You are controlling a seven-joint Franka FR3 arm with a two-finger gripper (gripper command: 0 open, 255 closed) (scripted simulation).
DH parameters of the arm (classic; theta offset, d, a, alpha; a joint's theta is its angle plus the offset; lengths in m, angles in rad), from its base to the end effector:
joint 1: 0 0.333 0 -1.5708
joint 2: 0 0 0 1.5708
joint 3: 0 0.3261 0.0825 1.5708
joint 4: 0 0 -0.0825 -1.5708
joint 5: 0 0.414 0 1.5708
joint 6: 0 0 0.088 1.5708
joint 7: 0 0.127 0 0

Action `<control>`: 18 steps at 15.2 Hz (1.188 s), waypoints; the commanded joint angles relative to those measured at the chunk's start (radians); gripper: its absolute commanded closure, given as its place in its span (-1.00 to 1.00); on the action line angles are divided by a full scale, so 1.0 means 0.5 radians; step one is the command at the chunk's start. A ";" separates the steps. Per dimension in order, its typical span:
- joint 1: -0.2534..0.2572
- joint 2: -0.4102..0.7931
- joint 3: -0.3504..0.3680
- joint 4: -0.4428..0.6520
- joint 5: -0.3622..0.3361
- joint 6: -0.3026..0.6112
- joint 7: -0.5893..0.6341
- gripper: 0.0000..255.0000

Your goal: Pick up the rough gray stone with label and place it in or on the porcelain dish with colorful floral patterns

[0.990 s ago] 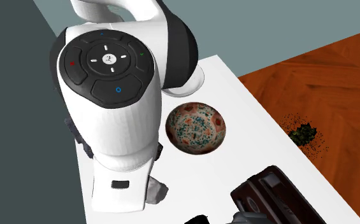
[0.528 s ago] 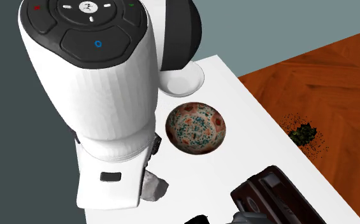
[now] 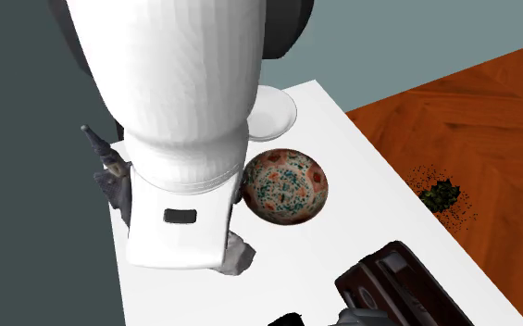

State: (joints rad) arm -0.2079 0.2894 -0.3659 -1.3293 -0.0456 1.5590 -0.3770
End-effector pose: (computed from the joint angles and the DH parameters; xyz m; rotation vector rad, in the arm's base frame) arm 0.5736 -0.3384 0.5642 3.0115 -0.2787 -0.1572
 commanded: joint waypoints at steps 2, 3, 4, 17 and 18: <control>0.106 -0.107 0.041 -0.116 -0.041 -0.001 0.140 1.00; 0.139 -0.135 0.058 -0.144 -0.050 -0.004 0.187 1.00; 0.171 -0.160 0.075 -0.169 -0.059 -0.009 0.235 1.00; 0.479 -0.300 0.278 -0.321 -0.093 -0.051 0.737 1.00; 0.480 -0.306 0.278 -0.355 -0.095 -0.022 0.741 1.00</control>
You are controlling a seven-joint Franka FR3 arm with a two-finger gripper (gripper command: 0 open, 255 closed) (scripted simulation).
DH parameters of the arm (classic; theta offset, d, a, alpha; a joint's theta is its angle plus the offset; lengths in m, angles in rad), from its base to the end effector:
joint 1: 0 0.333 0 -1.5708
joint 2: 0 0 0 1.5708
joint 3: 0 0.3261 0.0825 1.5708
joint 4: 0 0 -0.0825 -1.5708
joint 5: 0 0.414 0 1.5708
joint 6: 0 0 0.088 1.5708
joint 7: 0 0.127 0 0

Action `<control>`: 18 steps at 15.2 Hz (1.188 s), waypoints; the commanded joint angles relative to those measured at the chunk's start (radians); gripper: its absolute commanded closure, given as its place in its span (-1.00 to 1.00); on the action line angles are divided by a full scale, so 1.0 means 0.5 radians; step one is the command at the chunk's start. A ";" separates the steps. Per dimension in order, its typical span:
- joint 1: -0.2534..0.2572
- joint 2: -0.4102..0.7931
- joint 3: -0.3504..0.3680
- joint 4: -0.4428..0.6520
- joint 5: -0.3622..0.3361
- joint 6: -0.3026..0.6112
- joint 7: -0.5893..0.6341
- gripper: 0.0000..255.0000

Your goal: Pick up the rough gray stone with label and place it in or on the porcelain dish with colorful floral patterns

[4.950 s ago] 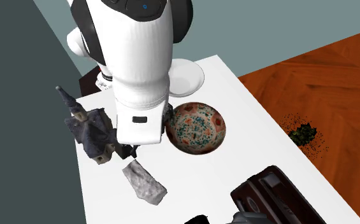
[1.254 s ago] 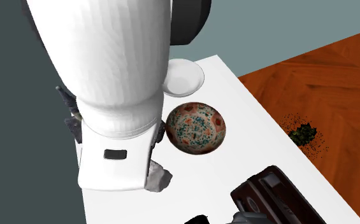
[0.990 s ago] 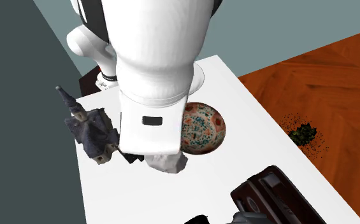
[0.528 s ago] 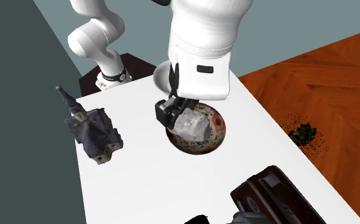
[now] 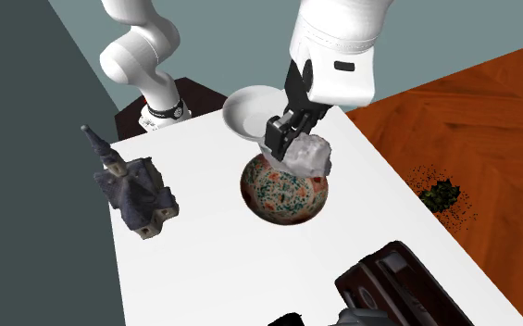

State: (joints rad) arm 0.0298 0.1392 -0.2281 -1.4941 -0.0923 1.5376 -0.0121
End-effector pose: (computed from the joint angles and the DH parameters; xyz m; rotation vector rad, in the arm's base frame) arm 0.6072 -0.1253 0.5692 3.0112 -0.2783 -0.1583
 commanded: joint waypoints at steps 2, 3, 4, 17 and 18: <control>0.005 -0.016 0.003 -0.092 -0.003 0.077 0.018 1.00; 0.006 -0.020 0.004 -0.124 -0.004 0.105 0.021 1.00; 0.006 -0.023 0.004 -0.156 -0.005 0.133 0.024 1.00; 0.007 -0.030 0.005 -0.430 -0.009 0.400 0.052 1.00; 0.007 -0.030 0.005 -0.430 -0.009 0.400 0.052 1.00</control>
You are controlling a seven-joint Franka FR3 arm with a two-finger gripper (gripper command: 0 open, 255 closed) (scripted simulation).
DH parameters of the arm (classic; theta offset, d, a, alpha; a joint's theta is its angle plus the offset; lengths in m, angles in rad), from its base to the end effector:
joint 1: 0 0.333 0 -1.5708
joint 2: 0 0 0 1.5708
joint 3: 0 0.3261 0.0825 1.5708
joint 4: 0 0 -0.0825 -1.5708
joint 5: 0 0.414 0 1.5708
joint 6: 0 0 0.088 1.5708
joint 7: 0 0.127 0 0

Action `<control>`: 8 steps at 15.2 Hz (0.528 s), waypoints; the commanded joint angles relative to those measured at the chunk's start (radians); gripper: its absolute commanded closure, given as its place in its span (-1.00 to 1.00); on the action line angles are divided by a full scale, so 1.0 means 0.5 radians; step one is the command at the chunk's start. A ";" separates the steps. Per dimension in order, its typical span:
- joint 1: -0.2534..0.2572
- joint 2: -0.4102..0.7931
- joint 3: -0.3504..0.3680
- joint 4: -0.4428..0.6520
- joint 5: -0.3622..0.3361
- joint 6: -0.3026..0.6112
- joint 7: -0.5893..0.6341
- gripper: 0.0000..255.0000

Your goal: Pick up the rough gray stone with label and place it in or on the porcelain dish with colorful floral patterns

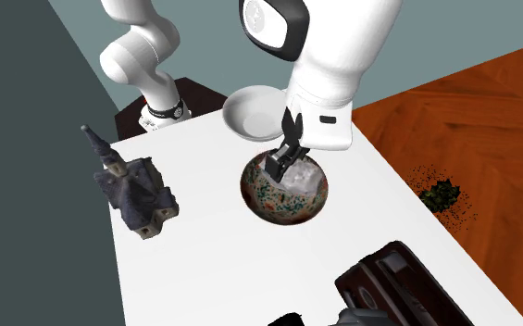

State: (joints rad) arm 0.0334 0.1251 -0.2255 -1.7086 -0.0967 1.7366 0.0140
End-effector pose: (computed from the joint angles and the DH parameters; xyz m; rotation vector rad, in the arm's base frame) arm 0.6063 -0.1234 0.4861 3.0109 -0.2797 -0.1585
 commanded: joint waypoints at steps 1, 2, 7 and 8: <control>0.000 -0.001 0.000 -0.001 0.000 0.002 0.000 1.00; 0.000 -0.001 0.000 -0.001 0.000 0.002 0.000 1.00; 0.000 -0.001 0.000 -0.001 0.000 0.002 0.000 -1.00; 0.000 -0.001 0.000 -0.001 0.000 0.002 0.000 -1.00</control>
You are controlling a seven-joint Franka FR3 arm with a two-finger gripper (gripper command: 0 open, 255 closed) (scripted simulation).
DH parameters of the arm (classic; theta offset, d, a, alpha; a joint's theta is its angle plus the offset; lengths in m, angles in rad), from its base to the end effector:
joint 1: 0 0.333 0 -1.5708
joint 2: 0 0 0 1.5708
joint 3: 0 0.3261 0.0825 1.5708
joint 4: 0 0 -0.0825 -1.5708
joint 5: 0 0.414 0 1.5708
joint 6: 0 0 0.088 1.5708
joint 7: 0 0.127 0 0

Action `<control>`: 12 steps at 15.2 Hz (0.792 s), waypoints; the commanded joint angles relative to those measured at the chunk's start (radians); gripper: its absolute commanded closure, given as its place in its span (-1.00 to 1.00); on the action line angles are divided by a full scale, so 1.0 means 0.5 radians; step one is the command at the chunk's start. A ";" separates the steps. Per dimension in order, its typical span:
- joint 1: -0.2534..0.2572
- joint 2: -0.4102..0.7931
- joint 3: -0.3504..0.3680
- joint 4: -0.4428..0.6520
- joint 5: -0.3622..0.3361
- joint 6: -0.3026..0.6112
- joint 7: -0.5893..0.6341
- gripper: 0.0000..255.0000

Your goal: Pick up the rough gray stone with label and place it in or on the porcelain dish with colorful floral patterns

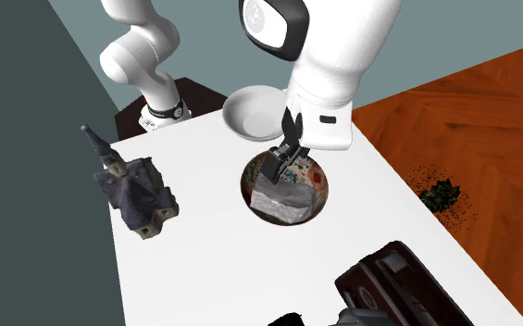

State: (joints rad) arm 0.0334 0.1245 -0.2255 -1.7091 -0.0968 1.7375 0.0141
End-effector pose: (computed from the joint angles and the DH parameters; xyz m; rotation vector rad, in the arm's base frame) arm 0.6062 -0.1234 0.4863 3.0109 -0.2797 -0.1570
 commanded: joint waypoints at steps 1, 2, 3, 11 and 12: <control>0.000 0.000 0.000 0.000 0.000 0.000 0.000 -1.00; 0.003 0.005 0.002 0.073 0.002 -0.068 -0.002 -1.00; 0.005 0.014 0.004 0.151 0.005 -0.137 -0.005 -1.00; 0.008 0.037 0.007 0.300 0.011 -0.264 -0.011 -1.00; 0.008 0.037 0.007 0.300 0.011 -0.264 -0.011 -1.00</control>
State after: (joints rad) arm 0.0372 0.1431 -0.2220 -1.5595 -0.0911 1.6059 0.0086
